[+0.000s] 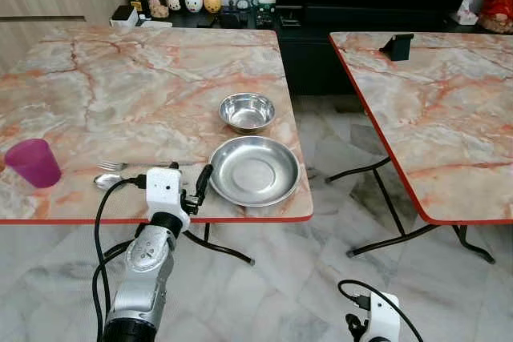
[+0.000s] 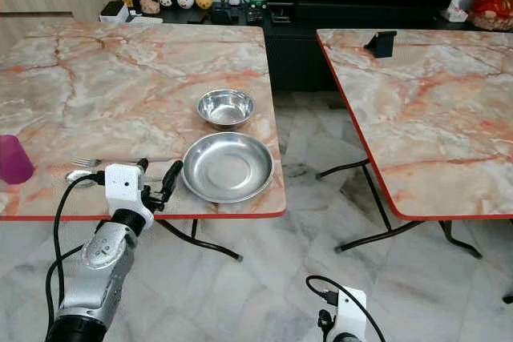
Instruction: Setting the table
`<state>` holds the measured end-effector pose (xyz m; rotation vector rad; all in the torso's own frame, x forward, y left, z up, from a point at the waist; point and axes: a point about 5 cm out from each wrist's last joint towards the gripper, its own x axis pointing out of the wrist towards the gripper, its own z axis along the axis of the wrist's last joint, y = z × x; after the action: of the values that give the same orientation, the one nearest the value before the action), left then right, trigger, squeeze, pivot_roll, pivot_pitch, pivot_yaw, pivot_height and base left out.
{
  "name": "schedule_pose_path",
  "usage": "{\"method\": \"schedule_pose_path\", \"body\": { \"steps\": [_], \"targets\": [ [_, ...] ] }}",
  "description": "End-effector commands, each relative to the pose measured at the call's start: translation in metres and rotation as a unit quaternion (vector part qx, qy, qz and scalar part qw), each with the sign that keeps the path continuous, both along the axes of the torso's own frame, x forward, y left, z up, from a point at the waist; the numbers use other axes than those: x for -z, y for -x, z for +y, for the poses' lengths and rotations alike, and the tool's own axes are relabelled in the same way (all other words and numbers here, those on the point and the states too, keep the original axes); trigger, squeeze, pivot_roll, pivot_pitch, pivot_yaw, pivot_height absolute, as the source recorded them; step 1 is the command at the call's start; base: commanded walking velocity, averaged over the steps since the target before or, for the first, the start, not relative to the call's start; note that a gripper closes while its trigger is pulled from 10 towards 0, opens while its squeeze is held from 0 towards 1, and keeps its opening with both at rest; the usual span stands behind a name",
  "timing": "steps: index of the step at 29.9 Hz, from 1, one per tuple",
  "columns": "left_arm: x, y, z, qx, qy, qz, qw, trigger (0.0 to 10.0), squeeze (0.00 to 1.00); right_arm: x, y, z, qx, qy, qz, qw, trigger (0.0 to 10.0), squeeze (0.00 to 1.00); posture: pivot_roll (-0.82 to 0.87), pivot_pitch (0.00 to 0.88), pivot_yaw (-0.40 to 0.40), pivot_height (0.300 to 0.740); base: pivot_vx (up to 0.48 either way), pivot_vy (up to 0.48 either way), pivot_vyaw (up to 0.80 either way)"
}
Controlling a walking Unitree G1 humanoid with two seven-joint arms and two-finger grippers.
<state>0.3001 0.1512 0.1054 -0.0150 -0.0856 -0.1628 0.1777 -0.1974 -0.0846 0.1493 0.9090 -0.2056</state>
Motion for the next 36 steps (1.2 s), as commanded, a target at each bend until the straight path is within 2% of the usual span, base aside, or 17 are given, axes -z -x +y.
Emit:
{"method": "schedule_pose_path", "body": {
  "steps": [1, 3, 10, 29, 36],
  "targets": [
    [0.0038, -0.0021, -0.0011, 0.003, 0.011, 0.018, 1.000, 10.0, 0.00, 0.0006, 0.0017, -0.0006, 0.005, 0.000, -0.001, 1.000, 10.0, 0.00, 0.07, 0.000, -0.047, 0.740, 0.000, 0.000, 0.00],
    [0.0030, -0.0019, -0.0029, 0.015, 0.027, 0.018, 0.999, 10.0, 0.00, 0.0007, 0.0021, -0.0005, 0.007, 0.000, -0.001, 1.000, 10.0, 0.00, 0.07, 0.000, -0.047, 0.740, 0.000, 0.000, 0.00],
    [-0.0022, -0.0018, -0.0101, 0.050, 0.036, 0.010, 0.998, 10.0, 0.00, 0.0009, 0.0024, -0.0002, 0.007, 0.000, -0.001, 1.000, 10.0, 0.00, 0.07, 0.000, -0.044, 0.740, 0.000, 0.000, 0.00],
    [-0.0033, -0.0015, -0.0077, 0.049, 0.051, 0.009, 0.997, 10.0, 0.00, 0.0011, 0.0031, -0.0001, 0.006, 0.000, -0.003, 1.000, 10.0, 0.00, 0.07, 0.000, -0.045, 0.740, 0.422, 0.000, 0.00],
    [-0.0031, -0.0001, -0.0108, 0.067, 0.051, 0.017, 0.996, 10.0, 0.00, 0.0008, 0.0026, -0.0004, 0.004, 0.001, -0.003, 1.000, 10.0, 0.00, 0.08, 0.000, -0.048, 0.740, 0.091, 0.000, 0.00]
  ]
}}
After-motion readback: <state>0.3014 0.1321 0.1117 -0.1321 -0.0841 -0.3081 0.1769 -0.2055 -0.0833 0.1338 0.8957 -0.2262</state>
